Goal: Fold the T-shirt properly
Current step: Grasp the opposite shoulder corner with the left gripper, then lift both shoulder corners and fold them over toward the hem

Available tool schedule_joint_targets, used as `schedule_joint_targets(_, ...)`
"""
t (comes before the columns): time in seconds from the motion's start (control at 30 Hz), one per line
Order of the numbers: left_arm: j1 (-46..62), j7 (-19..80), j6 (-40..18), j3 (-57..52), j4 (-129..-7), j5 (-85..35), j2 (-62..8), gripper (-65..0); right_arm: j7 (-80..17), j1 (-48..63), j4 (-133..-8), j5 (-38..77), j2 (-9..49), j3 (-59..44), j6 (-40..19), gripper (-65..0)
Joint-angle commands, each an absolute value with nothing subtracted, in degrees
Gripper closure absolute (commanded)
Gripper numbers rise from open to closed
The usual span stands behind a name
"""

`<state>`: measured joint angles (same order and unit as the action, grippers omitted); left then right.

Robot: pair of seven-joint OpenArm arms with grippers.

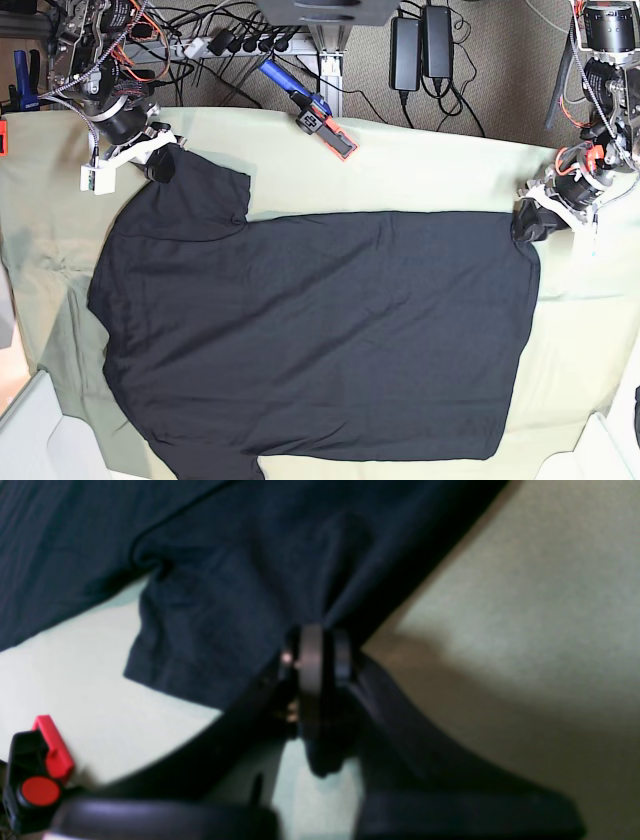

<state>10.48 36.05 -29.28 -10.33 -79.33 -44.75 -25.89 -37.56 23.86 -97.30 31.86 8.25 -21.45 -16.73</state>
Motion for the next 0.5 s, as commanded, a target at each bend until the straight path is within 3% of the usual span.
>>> schedule_joint_targets(0.0,10.17,36.14,-29.82,-10.46,-79.81,-45.08,-26.57,-5.6,-40.12,24.29,-97.49,30.44,8.56,-21.37,-18.44,0.0)
schedule_joint_targets(0.03,10.17,36.29,-29.85,-10.48,-79.9,-45.04,-26.57,0.0,-40.64,24.29,-97.56,30.5,8.56,-21.37,-18.44,0.0)
schedule_joint_targets(0.1,10.17,37.17,-32.45,-10.63,-79.94,-43.99,-26.76,0.0,-42.02,24.29,-98.13,31.09,8.75,-21.43,-18.46,0.0)
schedule_joint_targets(0.17,10.26,38.02,-39.35,-11.49,-79.99,-44.34,-27.05,0.0,-44.97,24.34,-99.29,32.38,9.41,-22.0,-18.46,0.0)
schedule_joint_targets(0.47,11.6,40.77,-40.0,-11.7,-80.27,-53.84,-32.42,0.0,-51.29,25.56,-100.92,38.72,14.55,-26.98,-21.47,0.0)
